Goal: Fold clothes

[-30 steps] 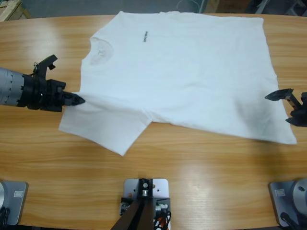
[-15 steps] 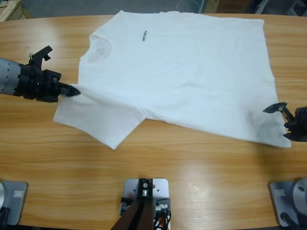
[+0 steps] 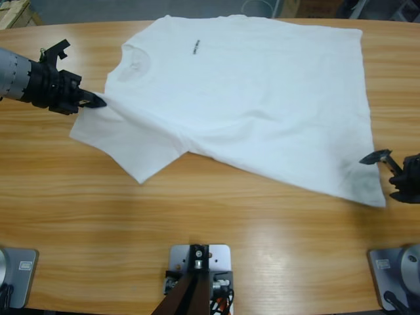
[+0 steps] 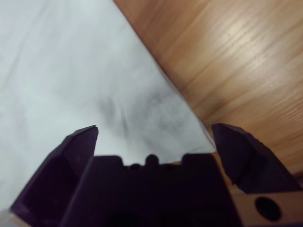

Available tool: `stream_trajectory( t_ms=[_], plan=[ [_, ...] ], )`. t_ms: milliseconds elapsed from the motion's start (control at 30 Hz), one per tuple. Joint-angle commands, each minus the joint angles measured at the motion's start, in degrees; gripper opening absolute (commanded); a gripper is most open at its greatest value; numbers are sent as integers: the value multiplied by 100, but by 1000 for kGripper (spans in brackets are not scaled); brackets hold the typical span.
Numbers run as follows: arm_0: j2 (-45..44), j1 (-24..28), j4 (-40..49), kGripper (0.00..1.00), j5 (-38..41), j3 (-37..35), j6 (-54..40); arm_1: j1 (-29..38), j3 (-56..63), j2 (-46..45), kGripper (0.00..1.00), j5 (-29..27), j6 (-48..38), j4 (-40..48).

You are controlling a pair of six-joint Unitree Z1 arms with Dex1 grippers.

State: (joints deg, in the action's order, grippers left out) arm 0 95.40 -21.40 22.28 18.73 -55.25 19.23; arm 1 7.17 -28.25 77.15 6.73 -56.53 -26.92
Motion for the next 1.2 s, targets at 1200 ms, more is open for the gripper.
stream_trajectory(
  t_ms=[1200],
  plan=[
    [332, 145, 295, 0, -9, -137, -246, 680, -132, 278, 975, 74, -534, -648]
  ],
)
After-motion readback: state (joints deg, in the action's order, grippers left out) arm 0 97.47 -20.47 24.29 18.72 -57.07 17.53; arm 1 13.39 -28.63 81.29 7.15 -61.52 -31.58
